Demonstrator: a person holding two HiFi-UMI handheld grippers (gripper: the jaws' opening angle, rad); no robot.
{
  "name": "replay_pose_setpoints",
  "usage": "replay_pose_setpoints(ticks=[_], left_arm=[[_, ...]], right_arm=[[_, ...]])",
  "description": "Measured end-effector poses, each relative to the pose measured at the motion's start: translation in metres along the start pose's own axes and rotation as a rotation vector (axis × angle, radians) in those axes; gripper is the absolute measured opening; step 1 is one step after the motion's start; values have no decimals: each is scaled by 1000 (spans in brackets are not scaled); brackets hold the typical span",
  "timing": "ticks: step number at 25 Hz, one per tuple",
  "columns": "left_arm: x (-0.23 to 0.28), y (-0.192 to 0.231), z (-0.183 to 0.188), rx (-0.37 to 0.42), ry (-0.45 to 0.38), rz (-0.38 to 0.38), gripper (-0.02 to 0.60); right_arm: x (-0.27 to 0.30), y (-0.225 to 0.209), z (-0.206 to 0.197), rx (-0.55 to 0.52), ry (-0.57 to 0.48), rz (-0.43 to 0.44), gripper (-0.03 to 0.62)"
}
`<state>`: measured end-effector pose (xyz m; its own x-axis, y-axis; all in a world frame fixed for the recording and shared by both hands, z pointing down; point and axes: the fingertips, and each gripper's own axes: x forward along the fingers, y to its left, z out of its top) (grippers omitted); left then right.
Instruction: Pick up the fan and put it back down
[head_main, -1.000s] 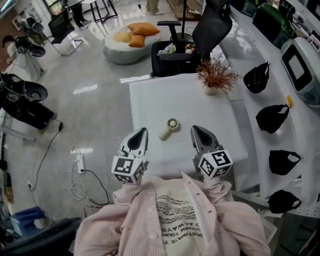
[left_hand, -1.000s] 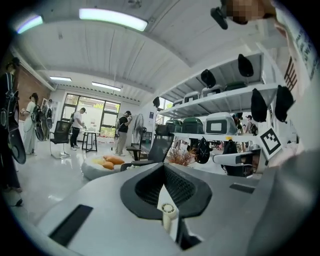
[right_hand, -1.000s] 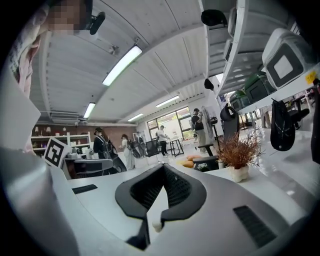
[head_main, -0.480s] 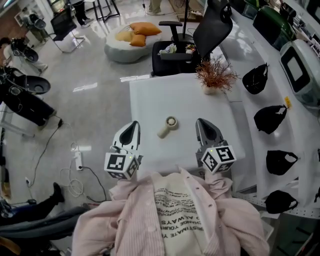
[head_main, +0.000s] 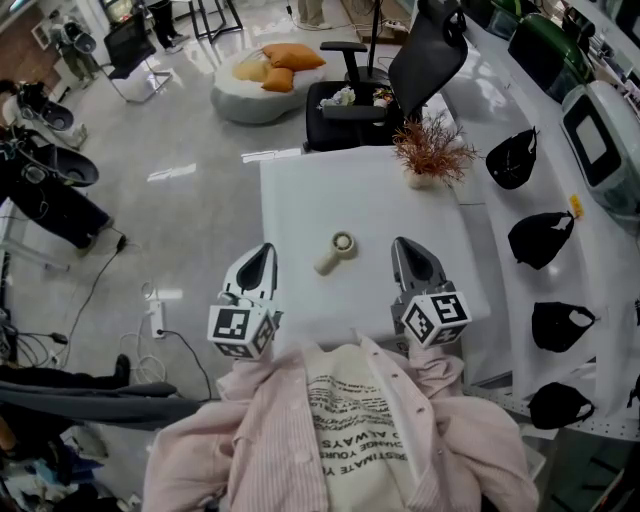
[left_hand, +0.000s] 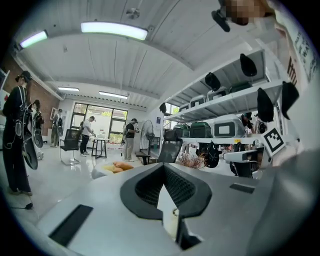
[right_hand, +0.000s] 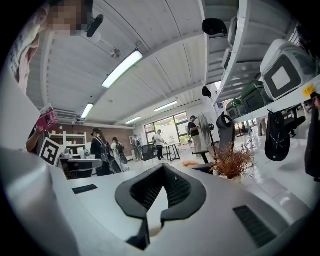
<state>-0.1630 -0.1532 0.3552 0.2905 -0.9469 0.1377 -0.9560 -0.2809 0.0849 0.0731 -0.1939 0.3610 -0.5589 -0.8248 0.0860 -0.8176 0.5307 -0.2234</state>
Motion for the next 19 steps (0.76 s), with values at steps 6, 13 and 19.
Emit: replay_pose_setpoints(ticks=[6, 13, 19], left_arm=[[-1, 0, -1, 1, 9, 1, 2], [0, -4, -4, 4, 23, -10, 2], [1, -7, -10, -1, 33, -13, 2]], right_arm=[[0, 2, -3, 5, 7, -5, -2], [-3, -1, -6, 4, 1, -10, -2], [-7, -5, -10, 7, 15, -29, -2]])
